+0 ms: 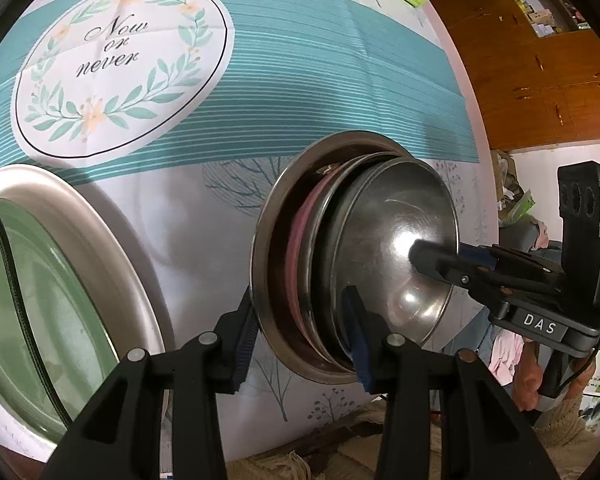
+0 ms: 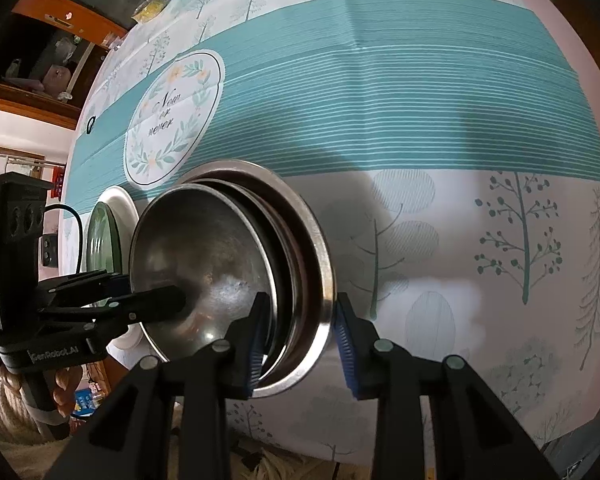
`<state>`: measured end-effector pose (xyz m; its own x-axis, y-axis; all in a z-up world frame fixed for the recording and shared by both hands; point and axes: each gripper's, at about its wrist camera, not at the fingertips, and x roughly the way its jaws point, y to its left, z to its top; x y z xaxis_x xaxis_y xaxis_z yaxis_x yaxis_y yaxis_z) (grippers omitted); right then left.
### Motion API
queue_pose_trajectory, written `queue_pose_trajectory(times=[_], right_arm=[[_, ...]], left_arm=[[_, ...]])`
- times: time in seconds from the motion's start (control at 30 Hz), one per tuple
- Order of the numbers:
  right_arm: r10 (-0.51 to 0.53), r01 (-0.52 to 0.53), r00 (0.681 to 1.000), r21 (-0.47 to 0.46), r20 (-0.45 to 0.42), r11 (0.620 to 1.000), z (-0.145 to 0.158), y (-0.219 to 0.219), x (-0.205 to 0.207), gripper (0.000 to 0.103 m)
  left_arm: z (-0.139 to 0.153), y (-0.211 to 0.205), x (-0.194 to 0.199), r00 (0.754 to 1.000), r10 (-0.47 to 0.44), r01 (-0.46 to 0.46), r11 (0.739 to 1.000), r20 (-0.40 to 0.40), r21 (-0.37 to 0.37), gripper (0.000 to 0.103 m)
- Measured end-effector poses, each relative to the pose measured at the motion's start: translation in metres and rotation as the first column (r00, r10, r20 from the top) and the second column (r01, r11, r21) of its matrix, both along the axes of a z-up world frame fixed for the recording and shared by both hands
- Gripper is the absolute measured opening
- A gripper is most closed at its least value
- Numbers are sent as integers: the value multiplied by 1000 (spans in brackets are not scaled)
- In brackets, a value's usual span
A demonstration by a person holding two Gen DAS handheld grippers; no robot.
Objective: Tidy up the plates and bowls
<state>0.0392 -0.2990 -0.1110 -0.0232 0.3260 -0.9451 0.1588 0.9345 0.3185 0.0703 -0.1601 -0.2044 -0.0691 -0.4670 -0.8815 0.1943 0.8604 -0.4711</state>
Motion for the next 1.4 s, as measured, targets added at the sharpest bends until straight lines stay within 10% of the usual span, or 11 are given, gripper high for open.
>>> queue_pose_trajectory(times=[0.87,1.4], right_arm=[[217,-221,970,28,114,975,65,100,11,32],[243,-245,968,37,62,969,42,205,20,31]], left_arm=[[77,115,-50,962,229,-233,972,151,5,40],[39,212,-45,961,260,-267,962,92,65,39]])
